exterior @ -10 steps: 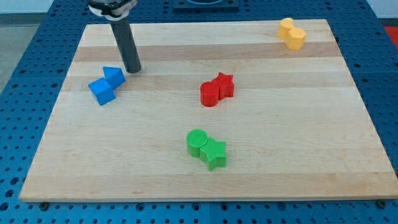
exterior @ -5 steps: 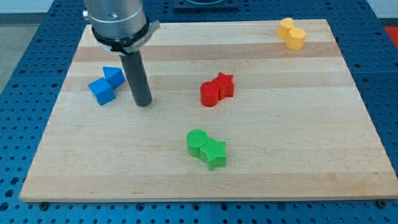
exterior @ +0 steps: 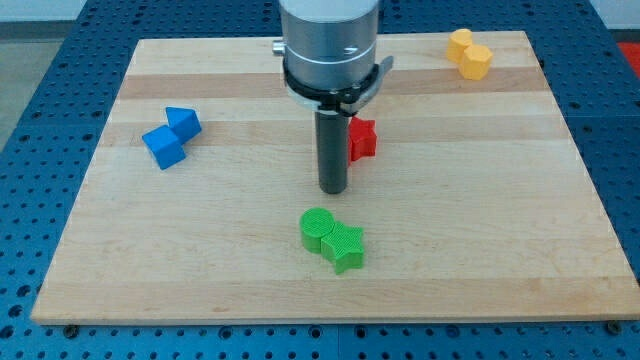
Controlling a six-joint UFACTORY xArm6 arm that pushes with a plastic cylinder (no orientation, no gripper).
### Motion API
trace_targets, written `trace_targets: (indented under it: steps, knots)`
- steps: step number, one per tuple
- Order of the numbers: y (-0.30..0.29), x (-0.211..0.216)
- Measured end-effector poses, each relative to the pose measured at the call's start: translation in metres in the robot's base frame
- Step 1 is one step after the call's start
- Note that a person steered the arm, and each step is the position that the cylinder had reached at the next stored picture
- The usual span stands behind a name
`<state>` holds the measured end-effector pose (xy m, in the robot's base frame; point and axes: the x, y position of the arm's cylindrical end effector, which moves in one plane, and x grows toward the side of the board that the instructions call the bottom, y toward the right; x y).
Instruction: Separate the red star from the red circle
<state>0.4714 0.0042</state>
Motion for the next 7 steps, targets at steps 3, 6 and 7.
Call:
trace_targets:
  steps: [3, 6, 7]
  knots:
    - [0.016, -0.036]
    - [0.030, -0.072]
    - [0.031, -0.086]
